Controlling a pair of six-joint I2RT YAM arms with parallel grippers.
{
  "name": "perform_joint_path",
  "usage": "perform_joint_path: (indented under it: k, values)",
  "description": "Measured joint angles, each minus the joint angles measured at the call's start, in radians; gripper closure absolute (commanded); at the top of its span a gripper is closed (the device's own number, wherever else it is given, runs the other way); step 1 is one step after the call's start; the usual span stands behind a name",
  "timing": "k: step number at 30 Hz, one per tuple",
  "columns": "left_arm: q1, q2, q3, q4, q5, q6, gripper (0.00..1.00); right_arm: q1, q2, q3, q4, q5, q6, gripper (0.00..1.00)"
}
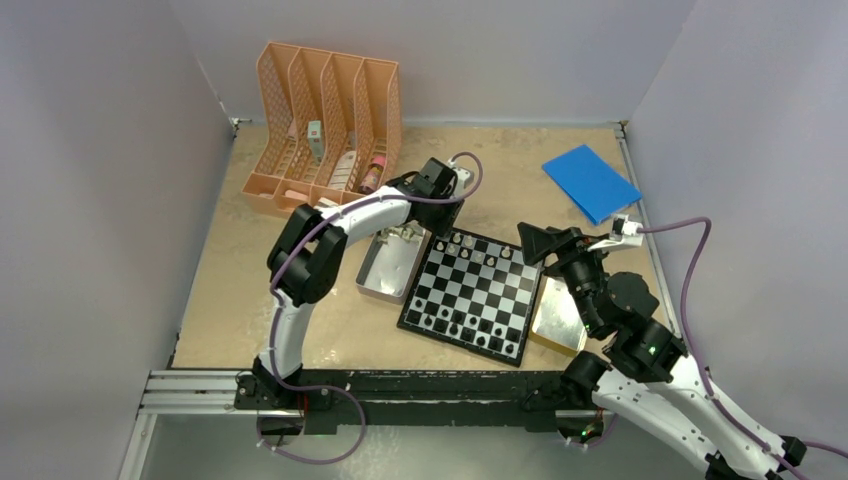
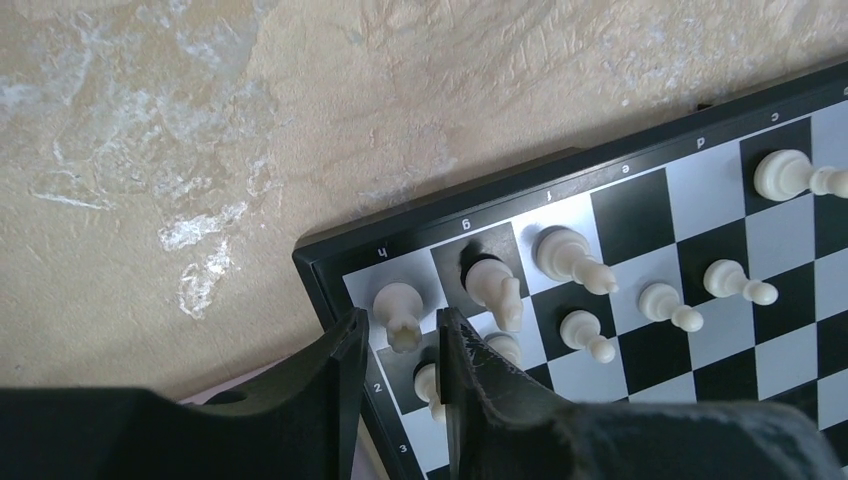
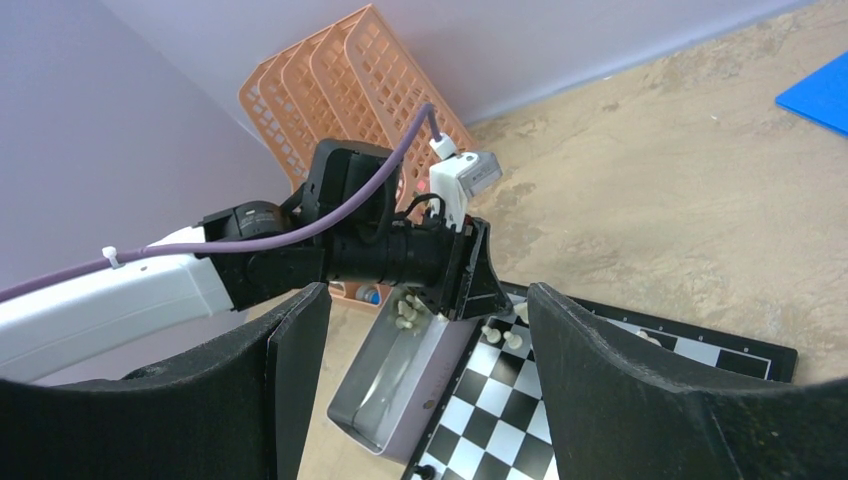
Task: Set up the chess pieces on the board
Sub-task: Place the chess piece on the chessboard.
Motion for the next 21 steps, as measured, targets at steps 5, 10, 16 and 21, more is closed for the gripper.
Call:
perform_joint_path:
  k: [5, 10, 16, 21]
  values:
    - [0.000, 0.000, 0.025, -0.003, 0.011, 0.000, 0.69, 0.000, 0.007, -0.001, 0.002, 0.000, -0.001, 0.25]
    - [0.000, 0.000, 0.042, -0.004, 0.023, 0.000, 0.66, 0.000, 0.020, -0.002, 0.002, 0.000, -0.001, 0.25]
    - [0.003, -0.011, 0.043, -0.002, 0.034, -0.010, 0.48, 0.000, 0.032, -0.002, 0.006, -0.024, -0.001, 0.25]
    - [0.025, -0.111, -0.010, 0.034, 0.068, -0.040, 0.39, 0.000, 0.084, -0.001, 0.015, -0.039, -0.001, 0.25]
